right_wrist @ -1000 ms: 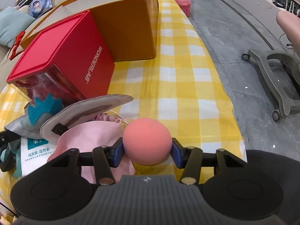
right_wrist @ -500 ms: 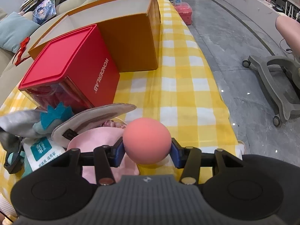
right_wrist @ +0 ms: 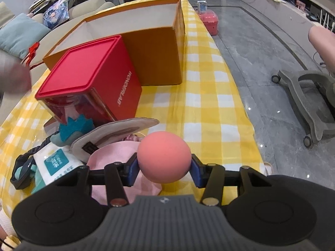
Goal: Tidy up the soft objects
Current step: 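Grasp the silver pouch with the left gripper while the right holds the pink ball, then carry the pink ball and silver pouch into the orange box and release both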
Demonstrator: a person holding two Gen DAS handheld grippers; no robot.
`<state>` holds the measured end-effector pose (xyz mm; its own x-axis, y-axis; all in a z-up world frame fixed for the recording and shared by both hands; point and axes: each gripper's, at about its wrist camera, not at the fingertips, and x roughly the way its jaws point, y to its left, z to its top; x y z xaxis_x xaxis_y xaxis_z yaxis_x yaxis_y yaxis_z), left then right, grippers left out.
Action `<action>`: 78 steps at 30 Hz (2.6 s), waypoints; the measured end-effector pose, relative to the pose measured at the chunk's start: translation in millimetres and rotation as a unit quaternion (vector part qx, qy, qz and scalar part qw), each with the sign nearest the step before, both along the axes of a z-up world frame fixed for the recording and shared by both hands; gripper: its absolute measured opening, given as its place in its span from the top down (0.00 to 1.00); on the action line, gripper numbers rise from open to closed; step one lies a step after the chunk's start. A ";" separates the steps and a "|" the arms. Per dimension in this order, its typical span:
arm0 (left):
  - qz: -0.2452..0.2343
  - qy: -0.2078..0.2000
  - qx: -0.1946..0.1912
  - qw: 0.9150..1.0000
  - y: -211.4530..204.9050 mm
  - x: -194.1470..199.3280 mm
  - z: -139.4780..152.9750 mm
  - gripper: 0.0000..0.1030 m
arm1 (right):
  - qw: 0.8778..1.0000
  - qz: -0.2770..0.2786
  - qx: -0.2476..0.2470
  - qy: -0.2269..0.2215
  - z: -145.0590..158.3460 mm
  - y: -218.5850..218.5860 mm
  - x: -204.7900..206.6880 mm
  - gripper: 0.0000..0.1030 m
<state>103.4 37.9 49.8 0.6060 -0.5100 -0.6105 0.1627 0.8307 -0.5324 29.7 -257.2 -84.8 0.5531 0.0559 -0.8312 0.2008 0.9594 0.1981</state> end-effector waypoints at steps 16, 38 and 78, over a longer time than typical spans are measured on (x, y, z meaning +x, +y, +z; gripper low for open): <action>0.079 -0.107 0.030 0.991 -17.6 60.1 50.4 0.98 | 0.982 0.043 0.032 -0.181 118.1 26.8 39.8 0.52; 0.041 -0.102 0.035 0.993 -53.3 171.6 -11.7 0.98 | 0.982 0.115 -0.026 -0.147 112.0 28.9 213.2 0.53; 0.075 -0.058 -0.014 0.995 -6.6 164.1 -79.6 0.08 | 0.984 0.172 -0.041 -0.030 27.1 91.6 279.5 0.52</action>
<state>267.5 31.2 -29.9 0.7421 -0.4240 -0.5192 0.0992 0.8355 -0.5405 309.2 -165.6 -57.6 0.5615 0.1818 -0.8073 -0.1478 0.9819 0.1183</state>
